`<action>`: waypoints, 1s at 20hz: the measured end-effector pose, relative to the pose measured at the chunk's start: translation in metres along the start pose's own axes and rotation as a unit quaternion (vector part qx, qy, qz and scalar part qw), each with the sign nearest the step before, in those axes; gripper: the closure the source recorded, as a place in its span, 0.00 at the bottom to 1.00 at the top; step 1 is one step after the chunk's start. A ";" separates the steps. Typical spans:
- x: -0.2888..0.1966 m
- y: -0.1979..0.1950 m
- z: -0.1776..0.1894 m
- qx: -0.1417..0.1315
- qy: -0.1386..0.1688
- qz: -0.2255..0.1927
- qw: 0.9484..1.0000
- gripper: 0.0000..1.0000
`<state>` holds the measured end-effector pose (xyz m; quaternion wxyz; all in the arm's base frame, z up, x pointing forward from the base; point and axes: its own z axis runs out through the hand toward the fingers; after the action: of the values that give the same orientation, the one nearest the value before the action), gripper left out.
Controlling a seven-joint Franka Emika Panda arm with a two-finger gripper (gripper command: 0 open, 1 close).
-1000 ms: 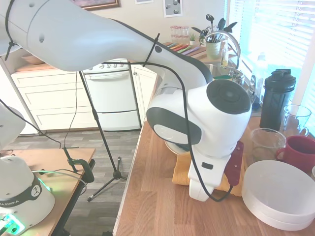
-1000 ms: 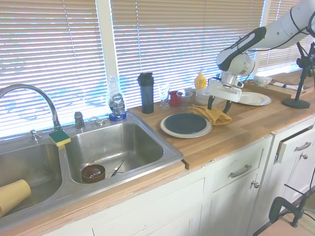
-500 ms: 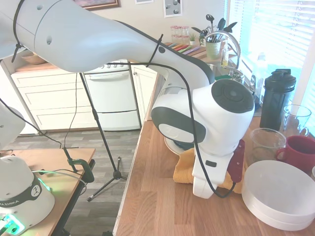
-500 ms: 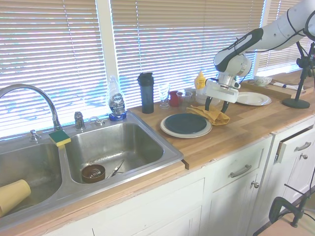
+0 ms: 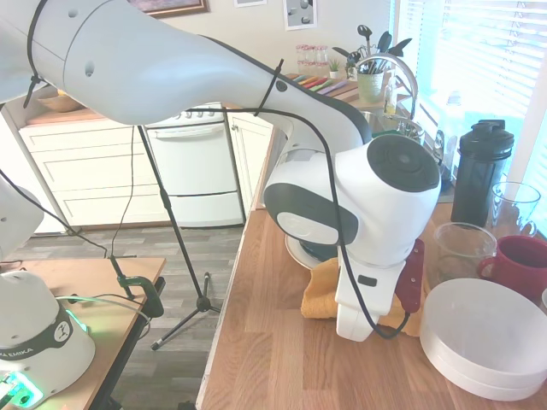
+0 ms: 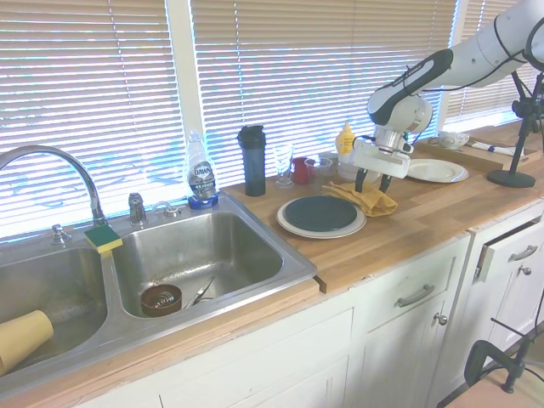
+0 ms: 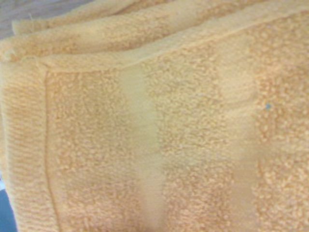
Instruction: Wipe the blue plate in clockwise motion
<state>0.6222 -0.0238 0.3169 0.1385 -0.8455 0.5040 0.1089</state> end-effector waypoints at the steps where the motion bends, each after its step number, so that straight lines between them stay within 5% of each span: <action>1: 0.000 0.000 0.000 0.000 0.000 0.000 1.000 1.00; 12: 0.000 -0.001 -0.003 0.004 0.008 -0.003 1.000 1.00; 20: -0.025 0.005 -0.020 -0.003 0.050 -0.035 0.998 1.00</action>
<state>0.6067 -0.0121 0.3432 0.1140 -0.8676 0.4799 0.0627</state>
